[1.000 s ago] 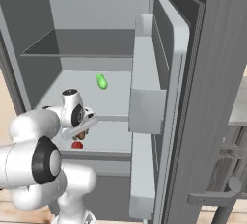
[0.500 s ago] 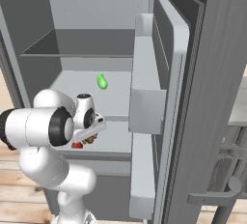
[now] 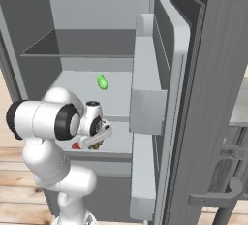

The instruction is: Place the bell pepper and potato inside the fridge drawer. Close the drawer after placing the vegetables.

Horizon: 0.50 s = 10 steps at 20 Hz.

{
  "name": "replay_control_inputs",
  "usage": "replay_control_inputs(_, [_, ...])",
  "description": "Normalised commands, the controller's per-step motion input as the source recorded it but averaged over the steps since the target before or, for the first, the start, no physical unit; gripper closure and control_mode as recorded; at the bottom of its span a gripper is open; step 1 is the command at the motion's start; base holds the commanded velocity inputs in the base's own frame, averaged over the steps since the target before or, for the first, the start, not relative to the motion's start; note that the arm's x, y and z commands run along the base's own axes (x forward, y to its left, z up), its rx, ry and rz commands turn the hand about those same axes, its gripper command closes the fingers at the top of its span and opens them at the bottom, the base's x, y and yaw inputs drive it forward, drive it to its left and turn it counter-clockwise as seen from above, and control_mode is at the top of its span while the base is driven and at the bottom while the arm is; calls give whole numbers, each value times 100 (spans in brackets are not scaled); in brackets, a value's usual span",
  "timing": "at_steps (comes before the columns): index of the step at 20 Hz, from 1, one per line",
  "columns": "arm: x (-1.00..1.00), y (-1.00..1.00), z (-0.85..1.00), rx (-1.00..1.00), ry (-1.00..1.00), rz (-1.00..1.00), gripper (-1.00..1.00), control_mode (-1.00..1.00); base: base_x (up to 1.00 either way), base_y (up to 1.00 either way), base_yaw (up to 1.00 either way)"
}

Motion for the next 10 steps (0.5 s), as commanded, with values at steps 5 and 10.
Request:
replay_control_inputs(5, [0,-3,-30,0,0,0,100,-100,0,0,0])
replay_control_inputs(10, [0,-3,-20,0,3,0,-100,-100,0,0,0])
